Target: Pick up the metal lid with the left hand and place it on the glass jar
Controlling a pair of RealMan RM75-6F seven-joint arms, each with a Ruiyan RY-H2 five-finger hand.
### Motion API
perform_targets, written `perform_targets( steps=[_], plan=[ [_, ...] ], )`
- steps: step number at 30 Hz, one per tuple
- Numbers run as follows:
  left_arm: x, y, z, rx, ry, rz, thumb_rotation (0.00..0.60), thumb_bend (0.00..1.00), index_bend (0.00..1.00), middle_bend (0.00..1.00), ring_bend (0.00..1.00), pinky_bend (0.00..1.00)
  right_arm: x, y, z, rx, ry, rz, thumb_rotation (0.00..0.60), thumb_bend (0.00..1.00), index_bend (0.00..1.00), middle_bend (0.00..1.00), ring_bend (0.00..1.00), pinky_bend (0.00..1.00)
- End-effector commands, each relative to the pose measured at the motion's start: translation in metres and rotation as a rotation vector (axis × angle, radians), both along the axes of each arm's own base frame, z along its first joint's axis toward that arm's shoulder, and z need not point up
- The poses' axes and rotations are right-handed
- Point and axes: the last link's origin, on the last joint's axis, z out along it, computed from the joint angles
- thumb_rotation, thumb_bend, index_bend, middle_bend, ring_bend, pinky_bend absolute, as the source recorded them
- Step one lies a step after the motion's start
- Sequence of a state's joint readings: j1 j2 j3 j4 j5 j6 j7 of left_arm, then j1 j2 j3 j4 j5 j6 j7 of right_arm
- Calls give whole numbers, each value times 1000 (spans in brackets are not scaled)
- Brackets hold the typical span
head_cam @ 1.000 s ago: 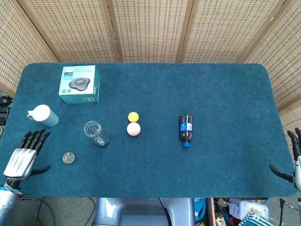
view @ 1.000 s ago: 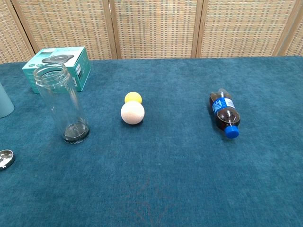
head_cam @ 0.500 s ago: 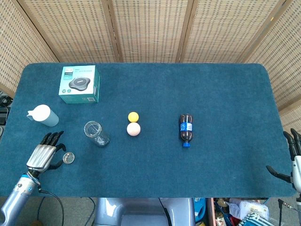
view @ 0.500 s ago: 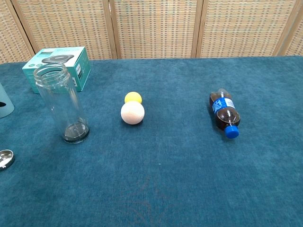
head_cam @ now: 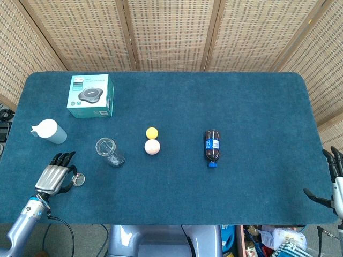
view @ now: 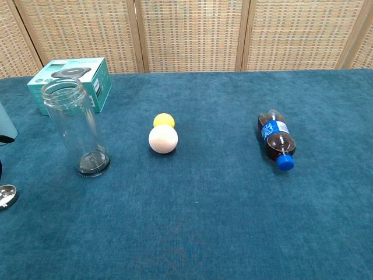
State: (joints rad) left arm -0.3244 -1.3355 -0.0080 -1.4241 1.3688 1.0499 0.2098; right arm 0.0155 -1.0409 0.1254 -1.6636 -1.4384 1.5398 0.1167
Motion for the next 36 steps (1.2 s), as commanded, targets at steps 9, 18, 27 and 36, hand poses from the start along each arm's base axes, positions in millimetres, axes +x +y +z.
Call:
perform_targets(
  steps=[9, 18, 27, 36],
  plan=[
    [1, 2, -6, -9, 6, 8, 600, 437, 482, 0, 0, 0, -1, -1, -2, 5, 7, -5, 600, 0, 5, 0, 0, 0],
    [0, 3, -8, -7, 19, 23, 600, 441, 501, 0, 0, 0, -2, -2, -1, 4, -3, -12, 600, 0, 5, 0, 0, 0],
    [2, 5, -12, -12, 22, 27, 600, 441, 527, 0, 0, 0, -4, -3, 0, 1, -9, -17, 600, 0, 4, 0, 0, 0],
    [2, 6, -11, -5, 20, 30, 600, 442, 556, 0, 0, 0, -4, -3, 1, 1, -13, -19, 600, 0, 5, 0, 0, 0]
  ],
)
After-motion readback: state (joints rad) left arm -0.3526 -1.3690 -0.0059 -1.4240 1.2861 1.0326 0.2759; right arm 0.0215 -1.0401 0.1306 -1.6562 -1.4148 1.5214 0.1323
